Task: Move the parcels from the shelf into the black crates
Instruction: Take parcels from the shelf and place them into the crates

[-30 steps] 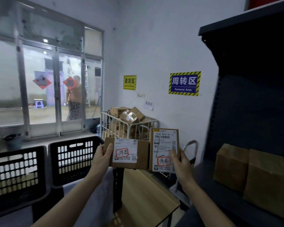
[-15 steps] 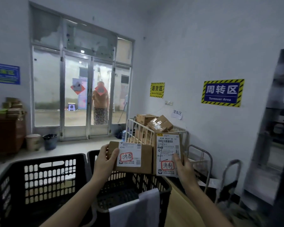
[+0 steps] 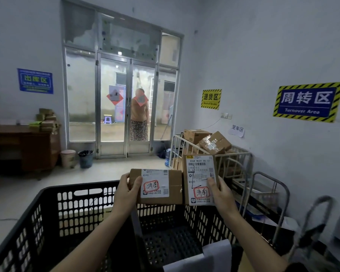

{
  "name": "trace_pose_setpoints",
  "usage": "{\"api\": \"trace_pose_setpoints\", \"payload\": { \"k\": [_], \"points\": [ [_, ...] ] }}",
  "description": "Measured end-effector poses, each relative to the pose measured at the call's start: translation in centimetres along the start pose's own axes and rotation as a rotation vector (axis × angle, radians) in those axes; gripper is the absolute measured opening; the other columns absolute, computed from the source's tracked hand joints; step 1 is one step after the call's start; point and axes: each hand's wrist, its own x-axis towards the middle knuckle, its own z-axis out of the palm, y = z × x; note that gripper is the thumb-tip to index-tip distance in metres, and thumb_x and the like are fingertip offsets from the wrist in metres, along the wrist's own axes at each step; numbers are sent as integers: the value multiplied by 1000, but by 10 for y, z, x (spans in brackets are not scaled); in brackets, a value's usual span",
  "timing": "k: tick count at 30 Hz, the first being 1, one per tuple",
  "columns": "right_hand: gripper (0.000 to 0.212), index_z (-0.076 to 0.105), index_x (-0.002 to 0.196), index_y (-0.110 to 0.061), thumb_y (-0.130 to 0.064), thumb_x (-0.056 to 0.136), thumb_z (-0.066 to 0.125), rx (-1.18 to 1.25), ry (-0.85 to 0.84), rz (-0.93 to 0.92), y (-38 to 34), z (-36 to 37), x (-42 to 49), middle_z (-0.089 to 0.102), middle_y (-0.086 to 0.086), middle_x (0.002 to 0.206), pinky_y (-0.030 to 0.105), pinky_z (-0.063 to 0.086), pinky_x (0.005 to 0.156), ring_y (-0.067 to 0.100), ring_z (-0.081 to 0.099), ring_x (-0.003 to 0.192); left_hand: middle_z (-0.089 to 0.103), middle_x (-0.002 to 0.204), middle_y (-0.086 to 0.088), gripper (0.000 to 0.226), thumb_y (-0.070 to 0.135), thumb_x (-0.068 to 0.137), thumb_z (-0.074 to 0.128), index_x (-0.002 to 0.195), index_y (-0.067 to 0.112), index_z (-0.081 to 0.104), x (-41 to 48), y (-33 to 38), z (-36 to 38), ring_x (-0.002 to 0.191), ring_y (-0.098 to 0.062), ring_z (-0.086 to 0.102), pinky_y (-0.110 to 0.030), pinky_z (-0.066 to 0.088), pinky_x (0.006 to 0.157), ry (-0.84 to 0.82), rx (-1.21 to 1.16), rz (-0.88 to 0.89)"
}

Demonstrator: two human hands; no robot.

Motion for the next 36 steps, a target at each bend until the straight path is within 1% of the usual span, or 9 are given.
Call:
{"api": "trace_pose_setpoints", "payload": {
  "k": [5,10,12,15,18,21,25,31,36],
  "points": [
    [25,55,115,-18,-32,96,46,-38,-45,72,23,8,26,69,2,95,39,56,80,20,68,86,60,93,0,21,29,93,51,110,17,46,12,-20,7,91,-22,62,-38,53,79,21,77,-66],
    [14,56,94,-25,-31,97,44,-59,-150,213,67,2,76,69,0,84,25,52,61,15,68,74,59,105,-6,35,30,94,50,122,9,46,36,-54,43,94,-20,59,-32,51,76,51,172,-163],
    [16,56,98,-24,-32,98,43,-66,-150,206,65,4,83,69,-1,85,26,52,64,15,68,76,57,103,-4,33,29,94,49,120,9,46,45,-54,44,88,-16,56,-28,48,69,57,160,-170],
    [23,54,112,-18,-30,99,41,-71,-177,240,79,5,106,68,0,89,25,53,66,14,68,80,60,113,-10,37,31,93,51,122,9,46,64,-68,60,97,-22,60,-40,51,88,75,152,-242],
    [34,51,122,-11,-34,99,39,-112,-209,335,118,6,138,68,1,92,27,55,73,17,67,86,60,114,-9,38,31,94,49,123,7,46,81,-93,86,106,-26,57,-38,46,94,105,243,-337],
    [36,49,119,-3,-32,98,41,-150,-191,378,149,13,161,66,4,96,10,48,54,12,63,74,57,110,-7,39,29,95,47,125,4,46,89,-116,106,109,-26,54,-30,40,89,137,307,-417],
    [38,43,119,-3,-34,96,47,-120,-149,501,194,28,187,62,2,85,29,50,64,17,61,75,58,121,-16,37,28,97,43,124,3,45,97,-150,128,111,-30,54,-31,39,83,188,363,-519],
    [36,44,122,-7,-30,96,47,-131,-186,626,254,52,205,58,0,80,21,41,49,10,57,66,55,125,-17,37,22,99,38,130,2,41,99,-199,145,115,-31,53,-27,34,77,253,412,-678],
    [35,47,124,-7,-28,96,49,-86,-163,768,303,76,200,61,2,81,22,42,48,12,60,65,56,125,-18,42,26,98,41,132,3,40,99,-246,141,112,-32,55,-33,42,82,292,386,-811]
  ]
}}
